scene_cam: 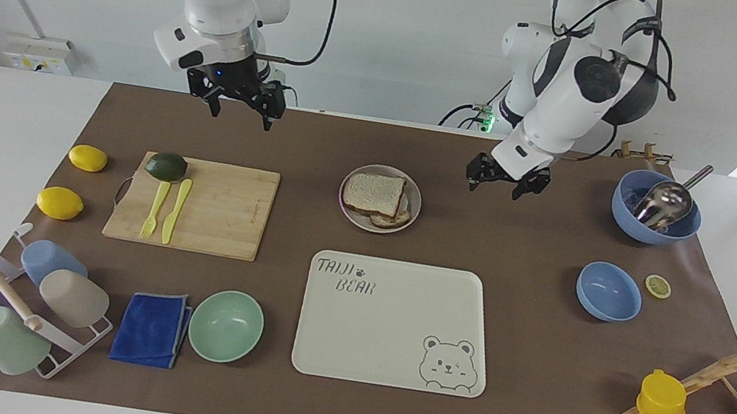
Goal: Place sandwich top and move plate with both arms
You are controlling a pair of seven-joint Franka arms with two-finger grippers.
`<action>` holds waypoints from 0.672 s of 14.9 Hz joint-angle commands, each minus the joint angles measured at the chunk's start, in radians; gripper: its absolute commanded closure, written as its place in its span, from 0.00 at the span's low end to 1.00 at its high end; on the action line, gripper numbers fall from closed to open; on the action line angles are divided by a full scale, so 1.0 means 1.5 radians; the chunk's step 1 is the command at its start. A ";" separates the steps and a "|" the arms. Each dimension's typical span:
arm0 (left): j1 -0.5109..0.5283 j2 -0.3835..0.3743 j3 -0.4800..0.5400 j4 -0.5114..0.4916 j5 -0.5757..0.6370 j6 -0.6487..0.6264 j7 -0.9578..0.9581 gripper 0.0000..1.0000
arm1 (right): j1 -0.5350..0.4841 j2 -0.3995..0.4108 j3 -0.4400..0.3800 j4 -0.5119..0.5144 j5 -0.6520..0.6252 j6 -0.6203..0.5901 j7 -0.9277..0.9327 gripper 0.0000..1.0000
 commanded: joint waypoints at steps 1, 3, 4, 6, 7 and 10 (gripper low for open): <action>-0.049 0.037 0.010 -0.054 -0.030 0.110 -0.011 0.00 | -0.046 0.011 0.007 0.015 -0.014 -0.019 -0.047 0.00; -0.075 0.044 0.010 -0.107 -0.046 0.187 -0.019 0.01 | -0.059 0.013 0.007 0.017 -0.014 -0.015 -0.056 0.00; -0.088 0.051 0.011 -0.124 -0.048 0.210 -0.019 0.01 | -0.072 0.014 0.006 0.017 -0.014 -0.016 -0.080 0.00; -0.091 0.068 0.010 -0.130 -0.055 0.219 -0.020 0.05 | -0.091 0.014 0.005 0.019 -0.015 -0.023 -0.125 0.00; -0.109 0.072 0.011 -0.133 -0.101 0.222 -0.022 0.07 | -0.102 0.015 0.001 0.019 -0.015 -0.021 -0.130 0.00; -0.109 0.072 0.011 -0.137 -0.116 0.220 -0.022 0.11 | -0.112 0.016 -0.015 0.019 -0.022 -0.022 -0.166 0.00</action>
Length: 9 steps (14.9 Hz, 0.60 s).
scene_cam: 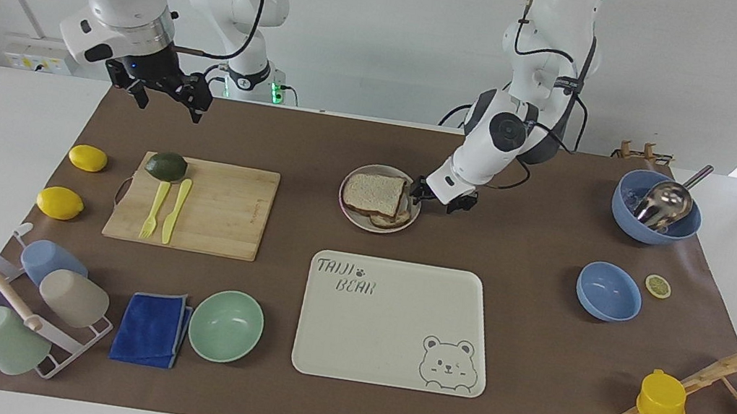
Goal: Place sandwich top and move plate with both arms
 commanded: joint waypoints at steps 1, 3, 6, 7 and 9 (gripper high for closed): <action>-0.016 -0.007 0.010 -0.019 -0.030 0.017 -0.007 0.12 | -0.009 0.009 -0.024 0.014 -0.013 -0.011 -0.068 0.00; -0.025 -0.009 0.010 -0.026 -0.031 0.019 -0.026 0.18 | -0.001 0.006 -0.040 0.006 -0.019 -0.007 -0.068 0.00; -0.043 -0.010 0.010 -0.027 -0.031 0.023 -0.081 0.21 | -0.003 0.003 -0.056 0.002 -0.008 -0.007 -0.082 0.00; -0.043 -0.010 0.010 -0.027 -0.031 0.027 -0.090 0.21 | -0.003 0.003 -0.056 0.002 -0.007 -0.009 -0.093 0.00; -0.044 -0.010 0.010 -0.027 -0.031 0.027 -0.114 0.24 | -0.003 0.006 -0.059 0.004 -0.008 0.002 -0.118 0.00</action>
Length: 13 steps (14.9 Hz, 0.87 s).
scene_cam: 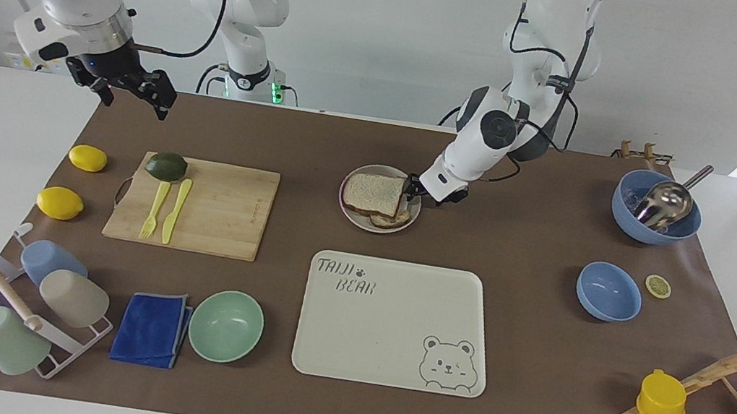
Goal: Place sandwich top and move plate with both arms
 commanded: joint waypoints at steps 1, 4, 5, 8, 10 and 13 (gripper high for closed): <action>-0.015 -0.011 0.010 -0.018 -0.012 0.020 -0.054 0.27 | 0.000 0.003 -0.003 0.001 -0.004 0.008 -0.032 0.00; -0.024 -0.013 0.010 -0.035 -0.012 0.052 -0.069 0.43 | -0.002 0.004 -0.017 0.004 -0.001 0.006 -0.034 0.00; -0.024 -0.013 0.010 -0.038 -0.012 0.060 -0.069 0.45 | 0.001 0.004 -0.018 0.006 -0.001 0.006 -0.033 0.00; -0.020 -0.012 0.010 -0.037 -0.012 0.062 -0.057 0.46 | 0.005 0.004 -0.018 0.011 0.000 0.007 -0.033 0.00; -0.019 -0.011 0.010 -0.036 -0.012 0.063 -0.045 0.47 | 0.005 0.004 -0.026 0.011 0.003 0.002 -0.035 0.00; -0.008 -0.010 0.010 -0.031 -0.012 0.058 -0.012 0.49 | 0.005 0.004 -0.030 0.009 0.008 -0.001 -0.041 0.00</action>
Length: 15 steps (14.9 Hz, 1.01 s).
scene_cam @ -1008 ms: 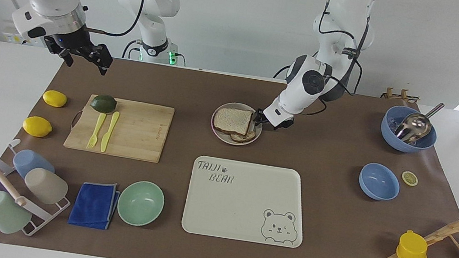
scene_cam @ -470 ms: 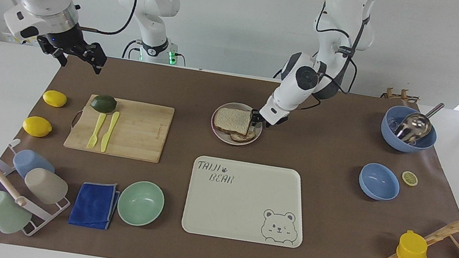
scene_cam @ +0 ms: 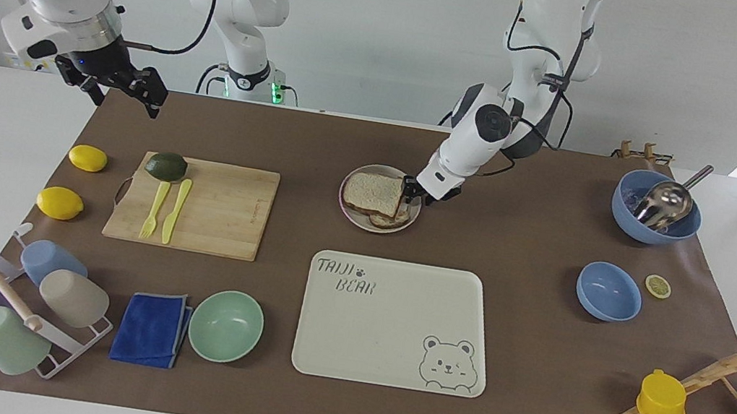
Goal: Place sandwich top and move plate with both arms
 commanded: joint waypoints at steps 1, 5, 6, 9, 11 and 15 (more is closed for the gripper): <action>0.012 -0.007 0.009 -0.020 -0.009 0.017 0.044 0.49 | 0.001 0.003 -0.008 0.006 0.008 -0.003 -0.028 0.00; 0.015 -0.008 0.009 -0.019 -0.010 0.015 0.051 0.49 | 0.004 0.001 -0.011 0.006 0.006 0.000 -0.030 0.00; 0.015 -0.008 0.009 -0.020 -0.010 0.016 0.051 0.49 | 0.011 0.002 -0.017 0.006 0.006 0.000 -0.030 0.00; 0.011 -0.008 0.008 -0.020 -0.010 0.016 0.051 0.60 | 0.043 0.003 -0.067 0.006 0.007 -0.002 -0.031 0.00; 0.006 -0.008 0.008 -0.020 -0.010 0.017 0.051 0.73 | 0.043 0.003 -0.074 0.004 0.010 -0.004 -0.038 0.00; -0.001 -0.009 0.008 -0.020 -0.010 0.018 0.053 1.00 | 0.040 0.006 -0.076 0.008 0.043 0.000 -0.033 0.00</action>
